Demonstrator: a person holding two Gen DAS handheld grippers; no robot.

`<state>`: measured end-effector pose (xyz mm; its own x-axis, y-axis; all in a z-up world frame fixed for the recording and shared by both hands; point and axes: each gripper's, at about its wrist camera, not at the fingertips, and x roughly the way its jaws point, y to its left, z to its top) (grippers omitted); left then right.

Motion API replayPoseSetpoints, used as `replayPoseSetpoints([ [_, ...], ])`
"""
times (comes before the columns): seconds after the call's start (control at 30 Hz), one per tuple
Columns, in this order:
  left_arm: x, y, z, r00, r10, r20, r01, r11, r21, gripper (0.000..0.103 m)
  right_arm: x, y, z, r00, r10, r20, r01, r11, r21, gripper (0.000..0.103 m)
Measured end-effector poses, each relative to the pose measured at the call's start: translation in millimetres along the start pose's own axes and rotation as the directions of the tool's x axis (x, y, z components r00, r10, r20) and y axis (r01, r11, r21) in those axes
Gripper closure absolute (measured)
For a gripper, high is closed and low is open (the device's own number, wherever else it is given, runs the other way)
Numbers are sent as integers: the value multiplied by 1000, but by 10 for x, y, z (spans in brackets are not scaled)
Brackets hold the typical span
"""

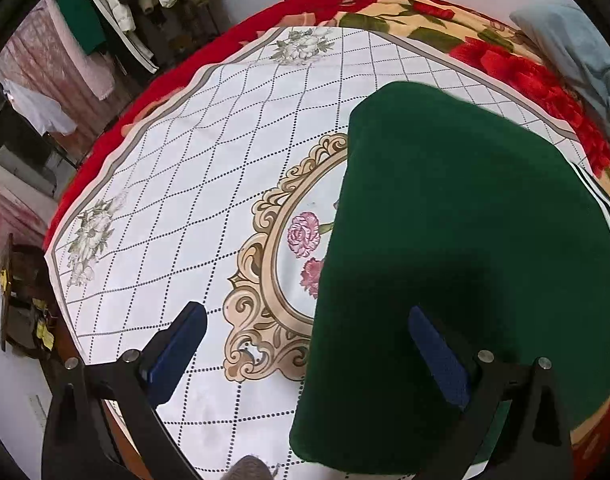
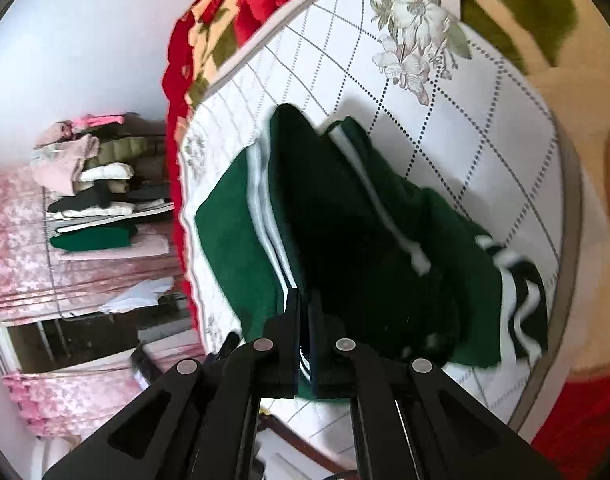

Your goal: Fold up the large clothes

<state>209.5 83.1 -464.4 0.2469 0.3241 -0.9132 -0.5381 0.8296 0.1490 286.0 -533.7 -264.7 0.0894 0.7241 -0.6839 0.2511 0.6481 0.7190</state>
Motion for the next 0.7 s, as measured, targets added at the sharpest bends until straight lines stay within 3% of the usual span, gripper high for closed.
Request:
replayPoseSetpoints([
  [0.07,8,-6,13,1000,2,-1,-2,1000,6,0,-6,-30,-57,998,-63,7,63,998,8,100],
  [0.1,11,-8,17,1000,1,0,-1,1000,9,0,30,-60,-74,991,-137,4,137,991,-5,100],
  [0.13,24,-9,23,1000,6,0,-6,1000,17,0,150,-133,-65,971,-240,-7,240,971,-14,100],
  [0.23,62,54,33,999,41,-7,-41,999,21,0,594,-459,15,925,-362,-113,366,930,25,100],
  [0.33,97,304,5,995,95,-10,-96,995,-23,0,719,-341,83,909,-389,-148,392,920,-14,100],
  [0.47,370,821,-160,983,175,-62,-181,977,-115,0,559,34,133,916,-388,-100,377,919,-115,96],
  [0.5,441,888,-197,979,190,-70,-197,973,-123,0,500,101,146,919,-384,-85,372,919,-130,92],
  [0.53,583,966,-258,972,217,-88,-227,966,-121,0,437,146,172,924,-376,-67,365,921,-136,75],
  [0.57,697,997,-300,968,229,-105,-240,964,-111,0,387,206,219,934,-355,-35,346,927,-144,51],
  [0.6,883,1016,-359,961,242,-137,-255,963,-89,0,336,259,233,941,-337,-14,331,931,-155,41],
  [0.63,1000,1016,-396,956,247,-161,-261,962,-76,0,304,325,285,948,-317,6,314,935,-165,36],
  [0.7,1159,988,-453,956,245,-159,-256,965,-57,0,356,437,414,967,-255,24,255,949,-184,36],
])
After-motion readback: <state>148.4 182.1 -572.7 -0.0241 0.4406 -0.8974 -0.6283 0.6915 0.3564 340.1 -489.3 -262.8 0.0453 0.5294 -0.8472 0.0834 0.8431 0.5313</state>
